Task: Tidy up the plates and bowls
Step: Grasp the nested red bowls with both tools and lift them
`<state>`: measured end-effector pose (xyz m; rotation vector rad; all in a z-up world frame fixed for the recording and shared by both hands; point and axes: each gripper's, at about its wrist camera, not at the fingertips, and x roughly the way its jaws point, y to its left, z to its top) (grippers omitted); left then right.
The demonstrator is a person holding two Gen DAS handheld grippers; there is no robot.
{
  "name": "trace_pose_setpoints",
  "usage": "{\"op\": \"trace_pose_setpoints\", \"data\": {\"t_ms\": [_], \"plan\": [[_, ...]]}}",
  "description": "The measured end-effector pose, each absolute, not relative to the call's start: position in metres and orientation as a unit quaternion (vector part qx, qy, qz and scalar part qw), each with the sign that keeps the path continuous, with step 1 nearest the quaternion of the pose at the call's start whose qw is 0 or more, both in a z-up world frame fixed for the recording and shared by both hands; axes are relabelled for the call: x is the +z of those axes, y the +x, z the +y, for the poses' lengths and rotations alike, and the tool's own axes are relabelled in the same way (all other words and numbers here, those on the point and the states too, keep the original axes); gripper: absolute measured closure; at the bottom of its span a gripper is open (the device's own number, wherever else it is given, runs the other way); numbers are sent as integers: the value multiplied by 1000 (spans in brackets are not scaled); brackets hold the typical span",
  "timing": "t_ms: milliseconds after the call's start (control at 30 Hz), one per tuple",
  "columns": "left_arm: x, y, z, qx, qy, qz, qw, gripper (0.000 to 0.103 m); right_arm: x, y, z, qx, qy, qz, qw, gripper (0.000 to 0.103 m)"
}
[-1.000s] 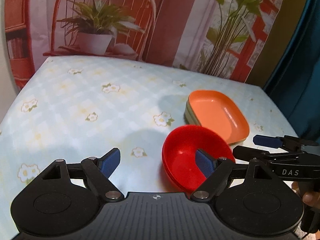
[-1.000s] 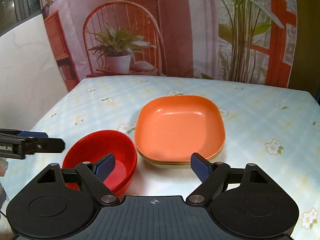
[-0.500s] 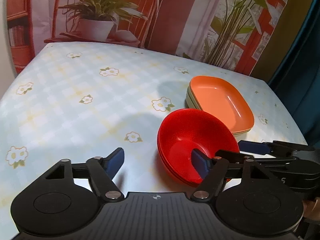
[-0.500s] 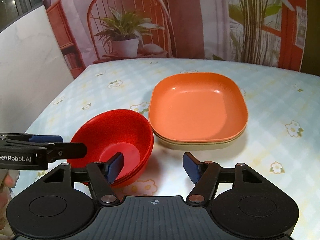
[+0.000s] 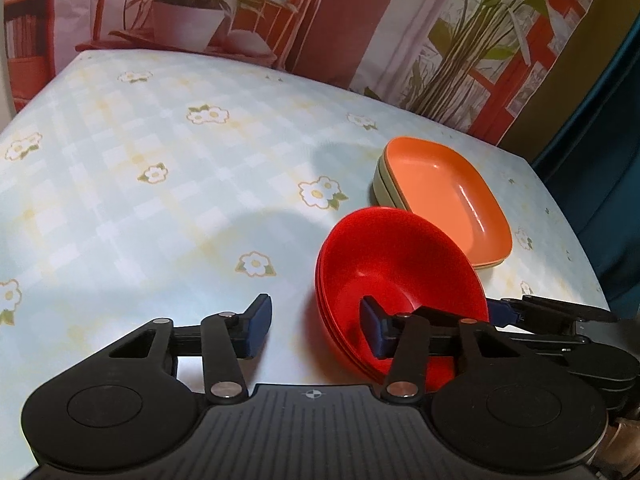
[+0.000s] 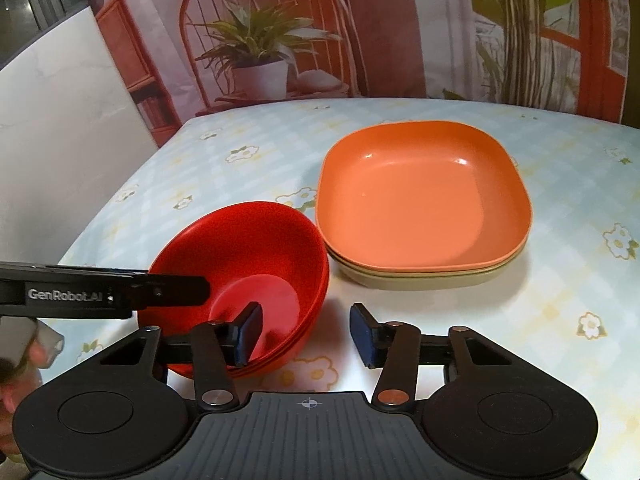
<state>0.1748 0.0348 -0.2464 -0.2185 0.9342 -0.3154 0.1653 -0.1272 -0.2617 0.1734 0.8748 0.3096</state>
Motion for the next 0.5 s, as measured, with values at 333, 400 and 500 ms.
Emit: {"op": "trace_pose_setpoints", "data": {"t_ms": [333, 400, 500], "plan": [[-246, 173, 32, -169, -109, 445, 873, 78, -261, 166, -125, 161, 90, 423, 887, 69], [-246, 173, 30, -172, -107, 445, 873, 80, -261, 166, -125, 163, 91, 424, 886, 72], [-244, 172, 28, -170, -97, 442, 875, 80, -260, 167, -125, 162, 89, 424, 886, 75]]}}
